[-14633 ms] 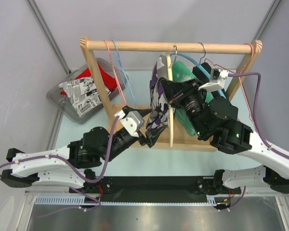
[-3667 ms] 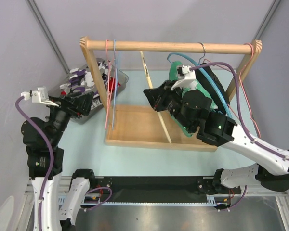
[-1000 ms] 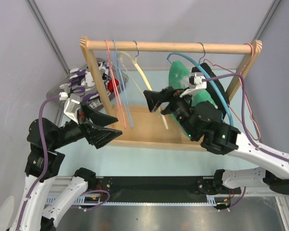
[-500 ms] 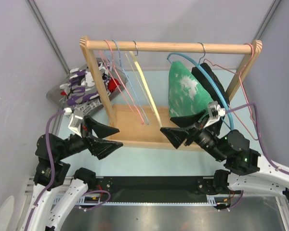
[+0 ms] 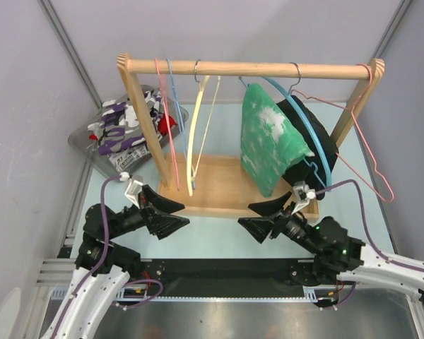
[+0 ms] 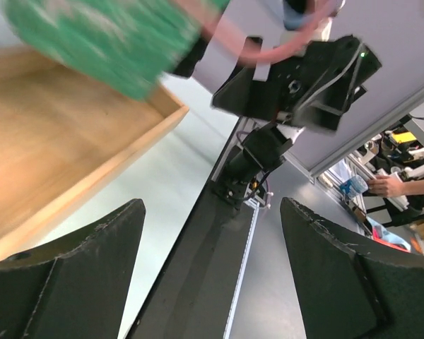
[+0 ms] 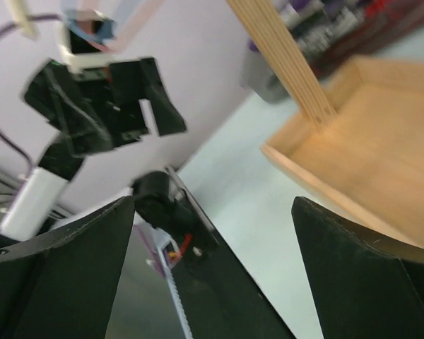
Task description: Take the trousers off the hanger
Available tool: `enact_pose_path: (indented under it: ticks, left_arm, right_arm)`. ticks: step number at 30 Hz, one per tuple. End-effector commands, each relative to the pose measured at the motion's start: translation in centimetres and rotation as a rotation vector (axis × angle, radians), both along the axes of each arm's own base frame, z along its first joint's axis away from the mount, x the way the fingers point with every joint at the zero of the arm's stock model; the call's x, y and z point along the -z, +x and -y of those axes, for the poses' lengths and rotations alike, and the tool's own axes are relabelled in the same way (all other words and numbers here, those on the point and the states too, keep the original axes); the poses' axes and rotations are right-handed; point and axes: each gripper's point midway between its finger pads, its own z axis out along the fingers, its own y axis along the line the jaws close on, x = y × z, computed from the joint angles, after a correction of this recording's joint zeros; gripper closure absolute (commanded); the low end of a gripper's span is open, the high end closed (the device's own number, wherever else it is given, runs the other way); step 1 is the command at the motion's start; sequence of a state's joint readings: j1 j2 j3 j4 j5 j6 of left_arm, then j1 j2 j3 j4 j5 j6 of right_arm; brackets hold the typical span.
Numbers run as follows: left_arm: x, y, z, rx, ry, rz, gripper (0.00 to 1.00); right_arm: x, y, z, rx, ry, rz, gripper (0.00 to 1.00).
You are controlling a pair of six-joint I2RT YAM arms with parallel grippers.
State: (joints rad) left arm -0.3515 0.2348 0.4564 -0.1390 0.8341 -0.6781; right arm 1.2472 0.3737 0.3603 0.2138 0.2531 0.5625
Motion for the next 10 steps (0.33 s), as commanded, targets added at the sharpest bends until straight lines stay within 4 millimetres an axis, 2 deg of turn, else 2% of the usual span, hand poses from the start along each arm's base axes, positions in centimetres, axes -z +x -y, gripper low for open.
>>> enact_pose_path:
  ticks: [1, 2, 4, 5, 7, 9, 10]
  left_arm:
    - [1.7, 0.1, 0.5, 0.030, -0.066, -0.002, 0.17]
    - [2.3, 0.2, 0.6, 0.033, -0.073, -0.011, 0.17]
    - [3.5, 0.2, 0.7, 0.039, -0.095, -0.038, 0.17]
    - [3.8, 0.3, 0.8, 0.041, -0.101, -0.046, 0.17]
    - [4.6, 0.4, 0.8, 0.041, -0.121, -0.068, 0.17]
    - [5.0, 0.4, 0.8, 0.042, -0.136, -0.082, 0.17]
    - [5.3, 0.3, 0.9, 0.048, -0.157, -0.094, 0.17]
  right_arm:
    - [3.6, 2.1, 0.2, 0.116, 0.091, -0.161, 0.00]
    - [6.0, 2.4, 0.2, 0.138, 0.068, -0.197, 0.00]
    - [7.4, 2.8, 0.5, 0.167, 0.098, -0.242, 0.00]
    - [9.2, 2.9, 0.7, 0.176, 0.079, -0.260, 0.00]
    - [10.6, 3.1, 1.1, 0.198, 0.092, -0.304, 0.00]
    - [12.9, 3.3, 1.7, 0.226, 0.070, -0.341, 0.00]
    - [12.9, 3.2, 1.8, 0.217, 0.079, -0.335, 0.00]
